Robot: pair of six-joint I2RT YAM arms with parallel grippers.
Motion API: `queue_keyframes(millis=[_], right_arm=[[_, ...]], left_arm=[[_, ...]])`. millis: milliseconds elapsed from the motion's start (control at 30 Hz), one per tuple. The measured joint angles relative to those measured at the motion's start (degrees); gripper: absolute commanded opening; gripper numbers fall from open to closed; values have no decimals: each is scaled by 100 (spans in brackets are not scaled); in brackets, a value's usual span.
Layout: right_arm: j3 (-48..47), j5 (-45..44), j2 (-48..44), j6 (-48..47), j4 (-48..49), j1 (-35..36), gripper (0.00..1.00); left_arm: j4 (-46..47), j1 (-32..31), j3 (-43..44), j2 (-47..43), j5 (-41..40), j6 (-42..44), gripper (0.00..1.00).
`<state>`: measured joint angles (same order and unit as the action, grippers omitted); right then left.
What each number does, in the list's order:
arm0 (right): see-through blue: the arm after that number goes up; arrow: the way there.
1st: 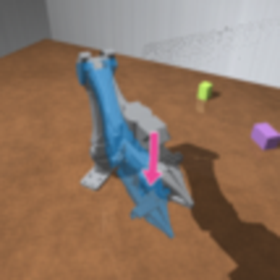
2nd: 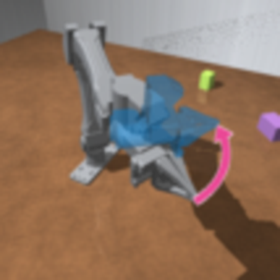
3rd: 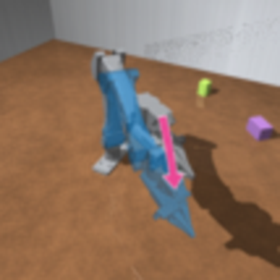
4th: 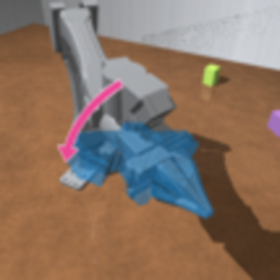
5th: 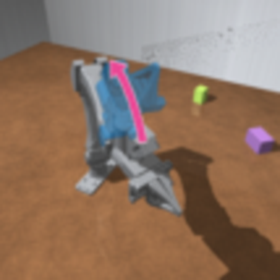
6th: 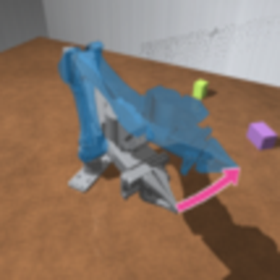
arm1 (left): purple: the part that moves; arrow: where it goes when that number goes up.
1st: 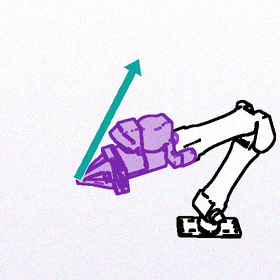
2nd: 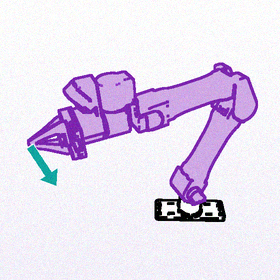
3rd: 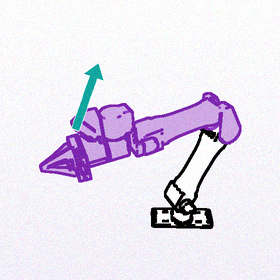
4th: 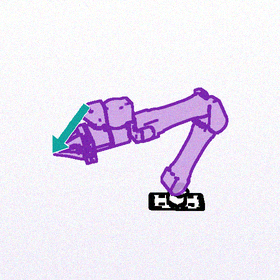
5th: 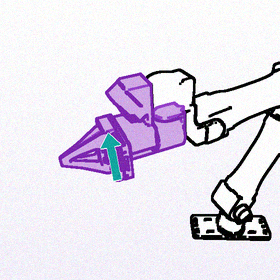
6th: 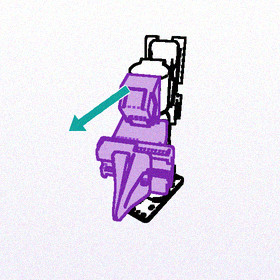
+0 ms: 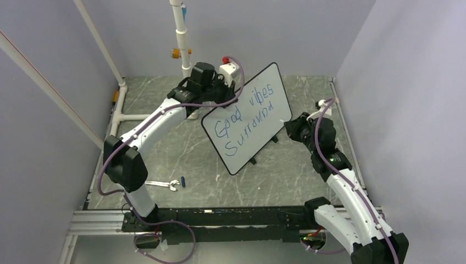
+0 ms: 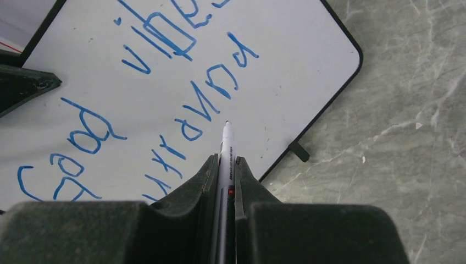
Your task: Write a sentence on the whiteboard
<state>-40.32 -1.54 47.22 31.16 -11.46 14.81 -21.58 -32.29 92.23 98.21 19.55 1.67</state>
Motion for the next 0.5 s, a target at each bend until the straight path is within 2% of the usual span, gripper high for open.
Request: queue_keyframes(millis=[233, 500], right_arm=[[-2, -122, -133, -9, -249, 0, 0], [-24, -210, -210, -11, -363, 0, 0]], left_arm=[[264, -323, 197, 149, 136, 308, 0], [269, -365, 278, 238, 116, 485, 0]])
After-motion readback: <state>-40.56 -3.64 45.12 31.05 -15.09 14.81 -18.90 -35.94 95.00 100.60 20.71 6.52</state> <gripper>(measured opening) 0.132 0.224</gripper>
